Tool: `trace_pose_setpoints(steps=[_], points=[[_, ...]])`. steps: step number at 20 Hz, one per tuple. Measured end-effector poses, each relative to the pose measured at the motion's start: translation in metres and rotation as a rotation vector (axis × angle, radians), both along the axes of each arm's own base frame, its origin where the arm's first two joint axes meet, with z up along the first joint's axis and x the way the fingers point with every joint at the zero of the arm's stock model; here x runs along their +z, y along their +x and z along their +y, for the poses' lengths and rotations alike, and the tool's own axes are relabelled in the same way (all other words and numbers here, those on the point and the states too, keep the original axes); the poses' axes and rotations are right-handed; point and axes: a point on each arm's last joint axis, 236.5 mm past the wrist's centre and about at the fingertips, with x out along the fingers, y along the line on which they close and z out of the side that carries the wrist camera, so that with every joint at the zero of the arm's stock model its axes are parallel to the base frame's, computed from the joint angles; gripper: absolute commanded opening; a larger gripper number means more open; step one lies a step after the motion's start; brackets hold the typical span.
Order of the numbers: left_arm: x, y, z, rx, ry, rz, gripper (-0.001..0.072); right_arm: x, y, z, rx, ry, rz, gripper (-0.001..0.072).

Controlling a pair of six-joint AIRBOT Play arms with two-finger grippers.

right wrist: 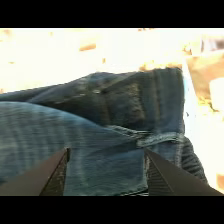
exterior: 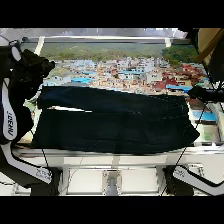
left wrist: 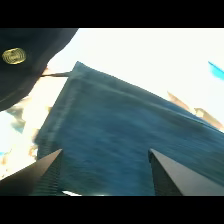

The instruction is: Fold the clothes and pants, and hang the long-sleeved shirts on hangers.

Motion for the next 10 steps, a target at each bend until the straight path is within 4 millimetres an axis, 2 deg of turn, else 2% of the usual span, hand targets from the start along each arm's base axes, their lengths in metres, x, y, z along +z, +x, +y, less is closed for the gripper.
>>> trace_pose_setpoints(steps=[2,6,8,10], points=[[-0.013,-0.003,0.018,0.059,-0.046,0.012,0.06,-0.025,0.002,-0.006,-0.034,0.044,0.056,0.052],[-0.042,0.009,0.026,0.1,-0.127,0.0,0.06,-0.073,0.006,-0.009,-0.082,0.132,0.142,0.052],[-0.061,0.014,0.027,0.108,-0.153,0.01,0.06,-0.086,0.013,-0.013,-0.107,0.152,0.152,0.0519],[-0.077,0.02,0.026,0.113,-0.176,0.015,0.0599,-0.09,0.019,-0.018,-0.121,0.158,0.155,0.0519]])
